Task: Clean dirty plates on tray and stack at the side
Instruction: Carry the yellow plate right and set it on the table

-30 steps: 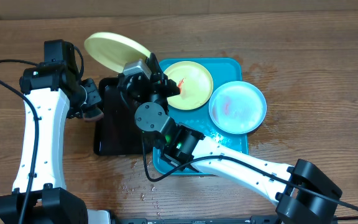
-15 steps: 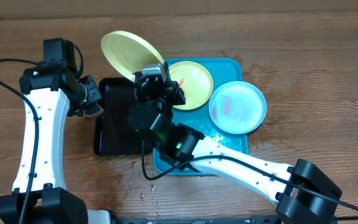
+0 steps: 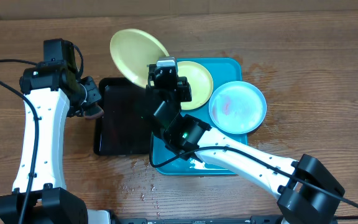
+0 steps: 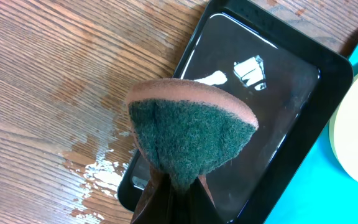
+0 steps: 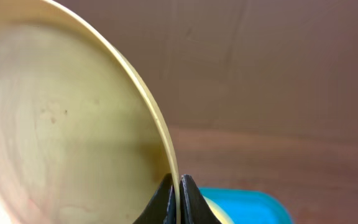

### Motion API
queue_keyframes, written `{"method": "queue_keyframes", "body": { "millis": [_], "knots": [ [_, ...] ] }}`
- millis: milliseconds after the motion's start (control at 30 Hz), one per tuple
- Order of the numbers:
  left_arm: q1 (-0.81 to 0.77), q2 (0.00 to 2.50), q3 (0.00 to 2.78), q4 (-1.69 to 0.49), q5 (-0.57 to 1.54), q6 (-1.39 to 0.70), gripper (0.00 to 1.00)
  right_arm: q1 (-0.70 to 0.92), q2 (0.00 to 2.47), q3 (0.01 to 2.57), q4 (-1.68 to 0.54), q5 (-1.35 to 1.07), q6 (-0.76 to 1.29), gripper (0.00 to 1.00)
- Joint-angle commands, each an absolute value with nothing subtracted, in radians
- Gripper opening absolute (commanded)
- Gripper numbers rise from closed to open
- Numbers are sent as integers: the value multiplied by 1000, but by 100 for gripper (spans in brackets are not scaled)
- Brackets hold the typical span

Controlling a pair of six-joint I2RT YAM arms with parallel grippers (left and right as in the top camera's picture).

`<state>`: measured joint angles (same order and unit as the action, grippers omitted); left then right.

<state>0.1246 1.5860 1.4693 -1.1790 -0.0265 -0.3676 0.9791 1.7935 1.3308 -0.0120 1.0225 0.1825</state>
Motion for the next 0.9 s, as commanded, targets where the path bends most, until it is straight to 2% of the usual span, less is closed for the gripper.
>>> {"method": "queue_keyframes", "body": {
  "millis": [0,300,567,867],
  "knots": [
    [124,1568,1481,-1178,-22,-389,4,935,1788,1349,-75,843,422,4],
    [124,1568,1481,-1176,-22,-389,4,686,1715,1350,-207,269,604,4],
    [124,1568,1481,-1171,-21,-389,4,387,1573,1350,-378,11,664,4],
    [124,1568,1481,-1176,-9,-389,4,-43,1550,1349,-558,-162,654,4]
  ]
}}
